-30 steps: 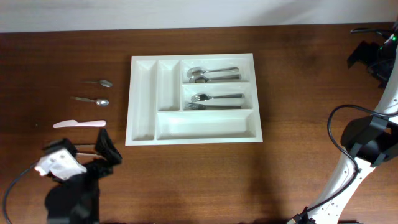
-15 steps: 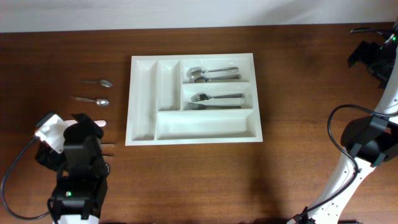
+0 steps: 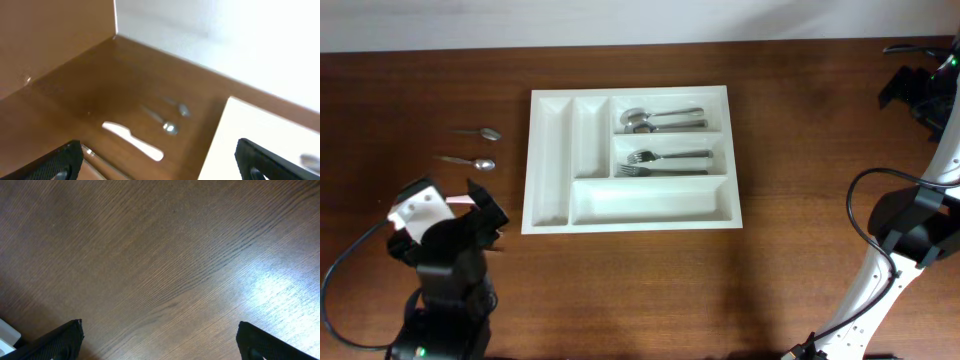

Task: Pack container
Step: 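Raise the left gripper from rest toward the long metal tongs, then lower the left gripper over the tongs and close on them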

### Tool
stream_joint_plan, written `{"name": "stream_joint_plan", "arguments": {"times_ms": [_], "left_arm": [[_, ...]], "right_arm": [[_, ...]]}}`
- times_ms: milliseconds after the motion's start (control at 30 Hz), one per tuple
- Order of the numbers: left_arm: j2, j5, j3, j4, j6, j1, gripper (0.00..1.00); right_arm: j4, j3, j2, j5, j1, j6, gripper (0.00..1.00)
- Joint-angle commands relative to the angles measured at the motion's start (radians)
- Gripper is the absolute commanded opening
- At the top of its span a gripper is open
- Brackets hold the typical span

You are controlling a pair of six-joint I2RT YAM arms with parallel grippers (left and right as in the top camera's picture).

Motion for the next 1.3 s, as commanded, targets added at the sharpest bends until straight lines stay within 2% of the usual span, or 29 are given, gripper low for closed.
{"name": "stream_joint_plan", "arguments": {"times_ms": [0, 100, 267, 367, 600, 700, 867, 1100, 1267], "left_arm": [[-0.046, 0.048, 0.042, 0.021, 0.023, -0.005, 0.99], [-0.061, 0.03, 0.054, 0.027, 0.005, -0.002, 0.99], [0.02, -0.244, 0.054, -0.065, -0.327, -0.001, 0.99], [0.105, -0.31, 0.054, -0.105, -0.409, 0.001, 0.99], [0.361, -0.288, 0.054, -0.124, -0.592, 0.079, 0.99], [0.446, -0.204, 0.054, -0.124, -0.665, 0.146, 0.99], [0.524, -0.016, 0.055, -0.114, -0.681, 0.282, 0.99], [0.546, 0.034, 0.056, -0.114, -0.631, 0.438, 0.99], [0.586, 0.122, 0.055, -0.124, -0.621, 0.563, 0.99]], "right_arm": [[0.0, 0.015, -0.028, -0.005, 0.005, -0.003, 0.99], [0.0, 0.015, -0.028, -0.005, 0.005, -0.003, 0.99], [0.0, 0.015, -0.028, -0.005, 0.005, -0.003, 0.99], [0.0, 0.015, -0.028, -0.005, 0.005, -0.003, 0.99], [0.0, 0.015, -0.028, -0.005, 0.005, -0.003, 0.99], [0.0, 0.015, -0.028, -0.005, 0.005, -0.003, 0.99], [0.0, 0.015, -0.028, -0.005, 0.005, -0.003, 0.99], [0.0, 0.015, -0.028, -0.005, 0.005, -0.003, 0.99], [0.0, 0.015, -0.028, -0.005, 0.005, -0.003, 0.99]]}}
